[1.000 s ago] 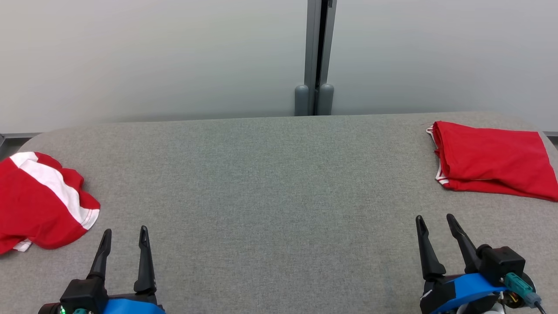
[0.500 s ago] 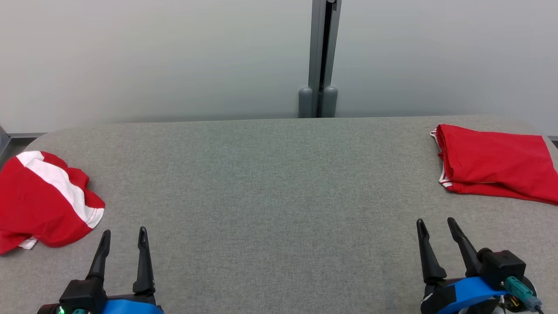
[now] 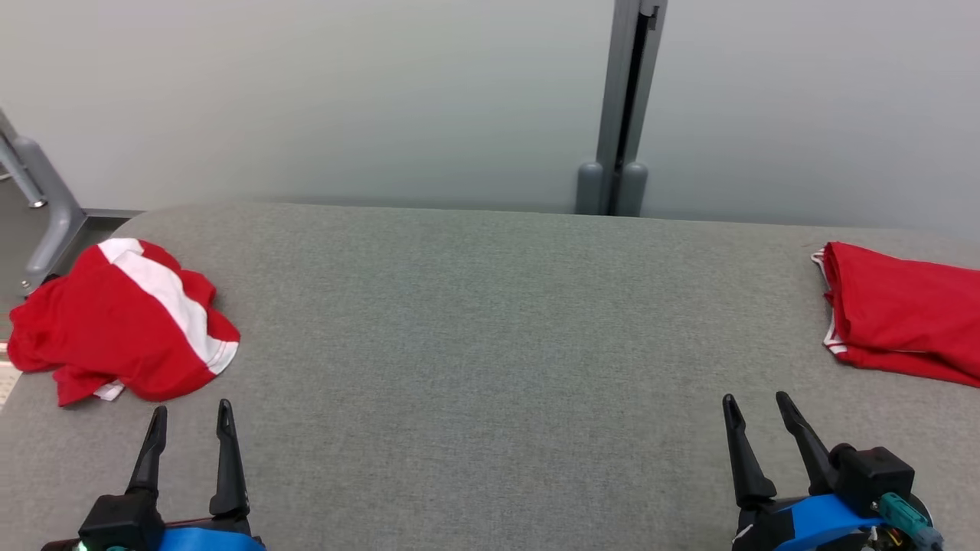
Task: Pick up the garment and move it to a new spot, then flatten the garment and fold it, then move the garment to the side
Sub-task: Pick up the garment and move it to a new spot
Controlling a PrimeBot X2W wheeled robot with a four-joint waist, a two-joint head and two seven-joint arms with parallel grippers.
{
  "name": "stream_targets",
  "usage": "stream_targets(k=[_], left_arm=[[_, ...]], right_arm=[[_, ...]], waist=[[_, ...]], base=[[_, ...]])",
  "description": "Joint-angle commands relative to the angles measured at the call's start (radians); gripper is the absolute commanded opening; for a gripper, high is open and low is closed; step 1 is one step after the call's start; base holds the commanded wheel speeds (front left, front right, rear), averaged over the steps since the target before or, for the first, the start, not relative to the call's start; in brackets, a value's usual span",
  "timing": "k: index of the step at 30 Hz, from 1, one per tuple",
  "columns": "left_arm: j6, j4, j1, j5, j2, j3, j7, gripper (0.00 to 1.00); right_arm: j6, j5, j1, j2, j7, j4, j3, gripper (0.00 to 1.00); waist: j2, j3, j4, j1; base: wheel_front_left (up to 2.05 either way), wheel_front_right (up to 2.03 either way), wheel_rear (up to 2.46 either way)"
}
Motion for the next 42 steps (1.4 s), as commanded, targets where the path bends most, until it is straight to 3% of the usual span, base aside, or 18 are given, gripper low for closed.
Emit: stream_targets(k=[1,26,42], left_arm=[[0.005,-0.004,0.007,0.008,0.004,-0.002,-0.002,1.00],[0.024,-0.001,-0.036,-0.011,0.022,0.045,-0.002,1.00],[0.030,0.007,-0.061,-0.023,0.022,0.093,-0.002,1.00]], right_arm=[[0.000,0.011,0.016,0.000,-0.003,0.003,0.000,1.00],[0.000,0.020,-0.003,-0.001,-0.003,0.014,0.023,1.00],[0.000,0.001,-0.021,-0.001,-0.003,0.013,0.027,1.00]], waist=[[-0.0001,0.003,0.024,0.0000],[-0.0001,0.028,0.317,0.0000],[-0.0001,0.048,0.328,0.0000]], base=[[0.00,0.00,0.00],[0.00,0.00,0.00],[0.00,0.00,0.00]])
